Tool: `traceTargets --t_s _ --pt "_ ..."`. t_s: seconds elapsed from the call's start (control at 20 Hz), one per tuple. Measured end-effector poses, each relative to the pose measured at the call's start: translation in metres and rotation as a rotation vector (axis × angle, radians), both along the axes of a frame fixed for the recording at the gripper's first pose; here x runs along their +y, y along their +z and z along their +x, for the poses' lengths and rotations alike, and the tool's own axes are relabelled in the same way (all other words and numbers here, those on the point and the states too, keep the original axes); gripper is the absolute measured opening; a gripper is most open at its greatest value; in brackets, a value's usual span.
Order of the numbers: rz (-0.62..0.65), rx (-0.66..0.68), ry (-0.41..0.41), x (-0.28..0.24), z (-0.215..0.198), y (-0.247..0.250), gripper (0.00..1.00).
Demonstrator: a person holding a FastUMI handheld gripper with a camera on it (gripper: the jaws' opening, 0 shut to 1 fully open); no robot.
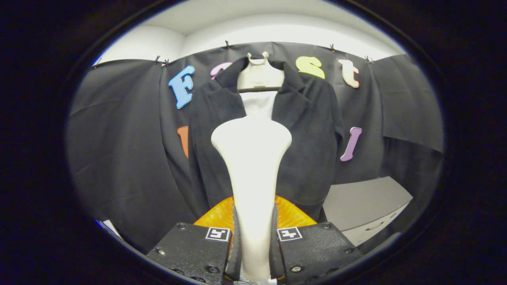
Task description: Iron the clothes twice with a garment steamer, once on the left side and once on the right side.
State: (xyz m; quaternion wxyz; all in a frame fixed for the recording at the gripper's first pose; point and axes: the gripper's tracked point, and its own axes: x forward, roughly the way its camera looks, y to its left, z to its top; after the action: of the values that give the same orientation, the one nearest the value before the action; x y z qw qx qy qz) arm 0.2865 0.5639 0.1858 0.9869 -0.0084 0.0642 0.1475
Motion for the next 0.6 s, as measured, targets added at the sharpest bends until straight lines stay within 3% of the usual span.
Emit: traceTargets --t_s 0.6 --pt "-0.039 -0.083 0.014 0.096 0.015 0.064 0.31"
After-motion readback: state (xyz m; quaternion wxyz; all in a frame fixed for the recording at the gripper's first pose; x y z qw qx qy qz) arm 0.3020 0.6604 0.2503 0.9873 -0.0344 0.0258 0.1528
